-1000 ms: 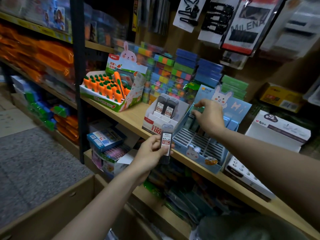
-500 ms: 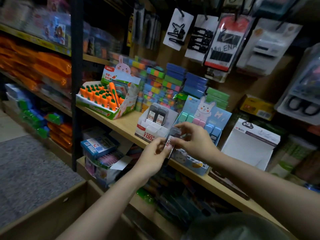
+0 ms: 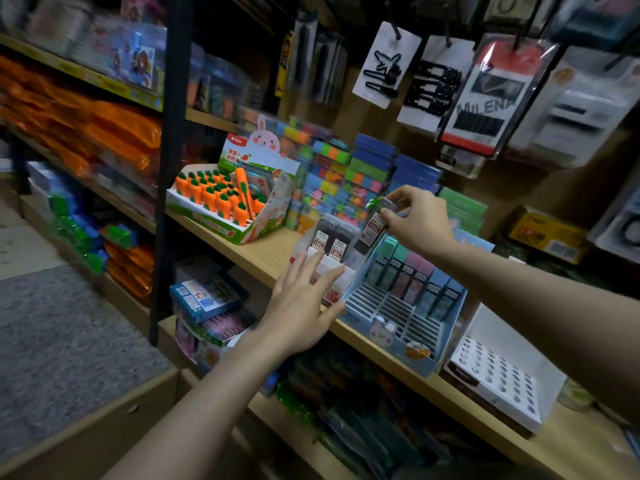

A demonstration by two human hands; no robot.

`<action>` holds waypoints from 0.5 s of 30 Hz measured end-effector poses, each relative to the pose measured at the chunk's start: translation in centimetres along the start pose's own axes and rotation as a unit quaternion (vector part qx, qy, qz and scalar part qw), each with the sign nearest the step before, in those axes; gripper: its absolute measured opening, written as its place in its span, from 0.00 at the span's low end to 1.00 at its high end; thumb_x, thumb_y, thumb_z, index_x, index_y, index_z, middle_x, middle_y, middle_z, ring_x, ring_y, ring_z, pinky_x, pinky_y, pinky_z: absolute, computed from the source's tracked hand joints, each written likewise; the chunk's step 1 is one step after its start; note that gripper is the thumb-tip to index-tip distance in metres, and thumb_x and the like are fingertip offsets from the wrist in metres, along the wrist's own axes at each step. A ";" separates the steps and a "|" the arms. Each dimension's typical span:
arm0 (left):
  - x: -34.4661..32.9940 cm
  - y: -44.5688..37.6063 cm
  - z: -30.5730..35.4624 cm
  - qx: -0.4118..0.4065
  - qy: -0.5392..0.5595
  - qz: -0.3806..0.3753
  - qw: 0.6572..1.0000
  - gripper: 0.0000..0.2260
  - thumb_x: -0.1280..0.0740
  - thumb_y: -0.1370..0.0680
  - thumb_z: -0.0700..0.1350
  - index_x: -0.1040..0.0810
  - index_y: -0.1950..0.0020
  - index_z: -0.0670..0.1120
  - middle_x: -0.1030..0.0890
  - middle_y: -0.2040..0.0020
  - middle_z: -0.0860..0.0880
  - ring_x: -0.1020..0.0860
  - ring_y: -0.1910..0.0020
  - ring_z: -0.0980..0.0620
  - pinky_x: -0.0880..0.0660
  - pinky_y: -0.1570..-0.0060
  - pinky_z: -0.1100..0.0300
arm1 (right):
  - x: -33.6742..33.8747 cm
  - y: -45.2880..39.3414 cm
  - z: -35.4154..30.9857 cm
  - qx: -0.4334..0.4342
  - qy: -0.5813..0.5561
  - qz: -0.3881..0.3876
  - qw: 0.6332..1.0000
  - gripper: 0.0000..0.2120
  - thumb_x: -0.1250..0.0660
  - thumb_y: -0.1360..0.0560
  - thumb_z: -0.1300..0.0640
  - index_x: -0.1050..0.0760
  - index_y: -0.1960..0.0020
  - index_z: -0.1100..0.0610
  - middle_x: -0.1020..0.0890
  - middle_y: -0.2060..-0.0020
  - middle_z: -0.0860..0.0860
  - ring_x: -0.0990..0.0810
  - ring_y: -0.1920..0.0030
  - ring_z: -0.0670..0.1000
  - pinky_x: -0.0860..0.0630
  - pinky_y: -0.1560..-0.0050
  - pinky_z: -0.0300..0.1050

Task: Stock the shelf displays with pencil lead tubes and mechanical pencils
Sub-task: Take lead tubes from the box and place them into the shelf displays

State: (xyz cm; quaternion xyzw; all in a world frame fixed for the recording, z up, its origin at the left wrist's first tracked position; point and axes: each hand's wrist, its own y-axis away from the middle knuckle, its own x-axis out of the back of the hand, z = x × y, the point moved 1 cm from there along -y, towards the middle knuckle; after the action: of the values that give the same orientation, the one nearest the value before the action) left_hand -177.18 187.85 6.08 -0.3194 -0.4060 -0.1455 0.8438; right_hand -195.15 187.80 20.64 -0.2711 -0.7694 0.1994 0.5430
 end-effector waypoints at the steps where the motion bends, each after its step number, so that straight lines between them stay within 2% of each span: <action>1: -0.2 -0.1 -0.2 -0.002 -0.010 -0.008 1.000 0.26 0.42 0.19 0.60 0.45 0.23 0.61 0.56 0.20 0.55 0.62 0.22 0.52 0.55 0.25 0.47 | -0.4 -0.1 0.1 0.002 0.023 -0.003 1.000 0.07 0.31 0.25 0.54 0.21 0.48 0.54 0.20 0.58 0.49 0.21 0.58 0.50 0.26 0.56 0.43; 3: -0.4 -0.2 -0.7 -0.009 -0.022 -0.006 1.000 0.25 0.42 0.19 0.59 0.44 0.23 0.61 0.55 0.20 0.54 0.62 0.22 0.52 0.55 0.25 0.47 | -1.2 -0.3 0.3 -0.002 0.054 -0.018 0.998 0.09 0.30 0.25 0.53 0.20 0.47 0.54 0.19 0.58 0.50 0.22 0.56 0.50 0.27 0.55 0.43; 6: -0.2 -0.2 -1.2 -0.024 -0.020 0.035 0.999 0.24 0.38 0.20 0.55 0.40 0.25 0.59 0.46 0.22 0.53 0.55 0.22 0.51 0.51 0.24 0.48 | -2.1 -0.6 0.7 -0.007 0.087 -0.055 0.995 0.10 0.29 0.25 0.51 0.18 0.48 0.56 0.16 0.54 0.52 0.19 0.53 0.53 0.21 0.51 0.50; 10: 0.1 -0.3 -1.2 -0.028 0.013 0.049 0.998 0.23 0.36 0.21 0.53 0.36 0.27 0.57 0.42 0.25 0.52 0.49 0.23 0.52 0.45 0.26 0.50 | -2.9 -1.0 0.9 -0.012 0.095 -0.088 0.991 0.10 0.27 0.26 0.52 0.16 0.49 0.56 0.16 0.56 0.50 0.21 0.60 0.46 0.24 0.59 0.43; 15: 0.1 -0.2 -1.3 -0.033 0.021 0.056 0.998 0.23 0.35 0.21 0.51 0.35 0.27 0.56 0.41 0.26 0.51 0.47 0.23 0.51 0.41 0.26 0.49 | -3.8 -0.8 1.1 -0.009 0.092 -0.109 0.990 0.10 0.24 0.29 0.51 0.19 0.51 0.54 0.19 0.58 0.48 0.21 0.57 0.47 0.25 0.60 0.41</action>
State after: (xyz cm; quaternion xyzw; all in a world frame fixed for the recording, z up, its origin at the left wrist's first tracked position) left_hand -176.43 186.87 5.58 -0.3659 -0.3651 -0.1180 0.8479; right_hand -195.33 184.75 18.01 -0.2080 -0.7430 0.1063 0.6272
